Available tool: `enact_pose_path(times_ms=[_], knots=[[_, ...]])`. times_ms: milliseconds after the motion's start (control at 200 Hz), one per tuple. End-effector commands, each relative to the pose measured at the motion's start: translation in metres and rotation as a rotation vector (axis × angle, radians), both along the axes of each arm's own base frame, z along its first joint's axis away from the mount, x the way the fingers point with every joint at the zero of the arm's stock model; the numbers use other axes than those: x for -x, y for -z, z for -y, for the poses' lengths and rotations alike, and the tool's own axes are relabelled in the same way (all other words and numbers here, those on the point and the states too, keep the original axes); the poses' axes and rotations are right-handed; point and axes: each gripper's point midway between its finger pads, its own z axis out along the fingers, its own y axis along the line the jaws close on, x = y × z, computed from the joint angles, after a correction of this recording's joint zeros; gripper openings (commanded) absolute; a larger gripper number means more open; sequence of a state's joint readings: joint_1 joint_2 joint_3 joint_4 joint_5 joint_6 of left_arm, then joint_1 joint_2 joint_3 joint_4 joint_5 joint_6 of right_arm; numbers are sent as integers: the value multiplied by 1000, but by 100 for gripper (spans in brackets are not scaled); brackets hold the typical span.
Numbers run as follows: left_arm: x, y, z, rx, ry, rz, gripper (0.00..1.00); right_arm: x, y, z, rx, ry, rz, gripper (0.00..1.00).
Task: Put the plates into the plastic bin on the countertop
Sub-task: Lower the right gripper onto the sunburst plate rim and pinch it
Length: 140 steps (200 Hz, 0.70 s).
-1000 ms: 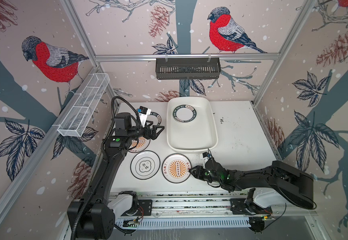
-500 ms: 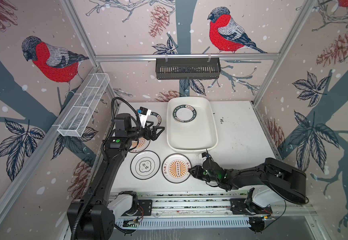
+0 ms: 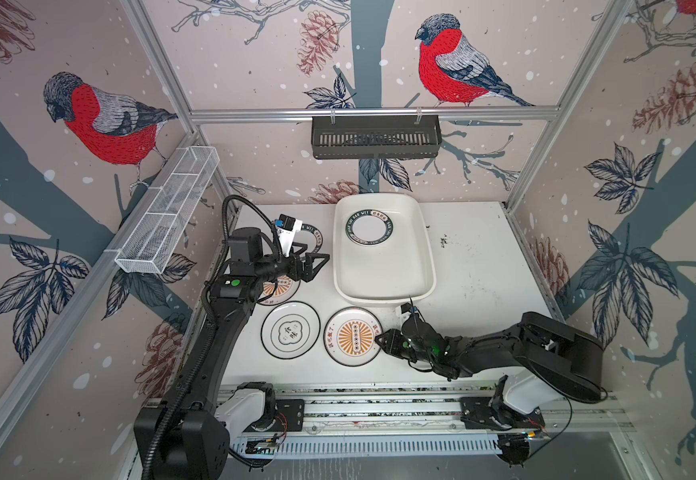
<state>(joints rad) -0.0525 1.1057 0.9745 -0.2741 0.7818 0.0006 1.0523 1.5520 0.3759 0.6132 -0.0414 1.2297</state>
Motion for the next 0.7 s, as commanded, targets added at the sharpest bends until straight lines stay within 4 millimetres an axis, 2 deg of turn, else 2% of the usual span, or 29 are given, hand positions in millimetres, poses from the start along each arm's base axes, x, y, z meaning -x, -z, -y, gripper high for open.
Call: enact_pose_path(times_ms=[0,250,695], knots=[[-1,-8,1,9,9,40,95,-5,0,0,7,23,6,26],[1,-6,1,14,12,39,95,-4,6,9,6,47,-10,22],[2,-7,1,17,13,45,95,-4,4,2,-23,39,-14,21]])
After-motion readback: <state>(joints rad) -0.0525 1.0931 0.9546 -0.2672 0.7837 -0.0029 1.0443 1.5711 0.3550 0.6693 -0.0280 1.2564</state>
